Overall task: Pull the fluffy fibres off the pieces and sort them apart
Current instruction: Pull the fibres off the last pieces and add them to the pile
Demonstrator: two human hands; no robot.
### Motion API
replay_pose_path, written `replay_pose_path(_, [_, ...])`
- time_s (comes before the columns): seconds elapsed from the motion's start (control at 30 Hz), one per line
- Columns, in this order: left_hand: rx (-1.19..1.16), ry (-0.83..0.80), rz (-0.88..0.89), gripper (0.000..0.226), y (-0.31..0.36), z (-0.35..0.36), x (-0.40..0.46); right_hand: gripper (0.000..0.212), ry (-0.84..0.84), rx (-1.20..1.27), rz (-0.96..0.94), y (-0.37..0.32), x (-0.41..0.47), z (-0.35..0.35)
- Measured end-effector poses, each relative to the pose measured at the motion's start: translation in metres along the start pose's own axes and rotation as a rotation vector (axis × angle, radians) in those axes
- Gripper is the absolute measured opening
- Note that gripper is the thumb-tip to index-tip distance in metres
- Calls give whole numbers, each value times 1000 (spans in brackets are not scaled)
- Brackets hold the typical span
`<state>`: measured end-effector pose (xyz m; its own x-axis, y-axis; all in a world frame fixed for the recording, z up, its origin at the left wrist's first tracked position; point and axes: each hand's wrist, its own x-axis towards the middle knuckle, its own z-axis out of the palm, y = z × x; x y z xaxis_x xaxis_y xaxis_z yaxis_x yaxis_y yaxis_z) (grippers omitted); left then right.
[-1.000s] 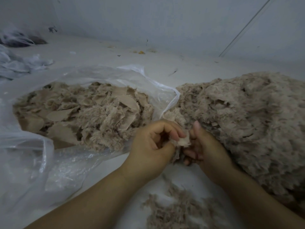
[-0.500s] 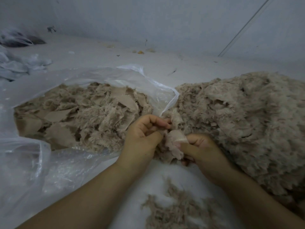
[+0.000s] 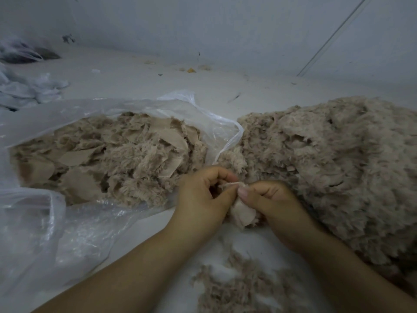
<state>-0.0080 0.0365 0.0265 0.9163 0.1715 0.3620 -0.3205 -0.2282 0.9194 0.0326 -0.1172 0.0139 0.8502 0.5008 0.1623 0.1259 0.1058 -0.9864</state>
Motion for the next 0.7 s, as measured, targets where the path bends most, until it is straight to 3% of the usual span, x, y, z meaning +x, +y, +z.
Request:
replay_pose_path(0.27, [15, 232, -81, 22, -6, -10, 10, 48, 121, -13, 53, -2, 1, 2])
replay_pose_path(0.47, [5, 8, -78, 27, -2, -5, 5, 40, 120, 15, 41, -7, -2, 5])
replay_pose_path(0.7, [-19, 129, -170, 21, -6, -9, 10, 48, 117, 30, 78, -4, 0, 4])
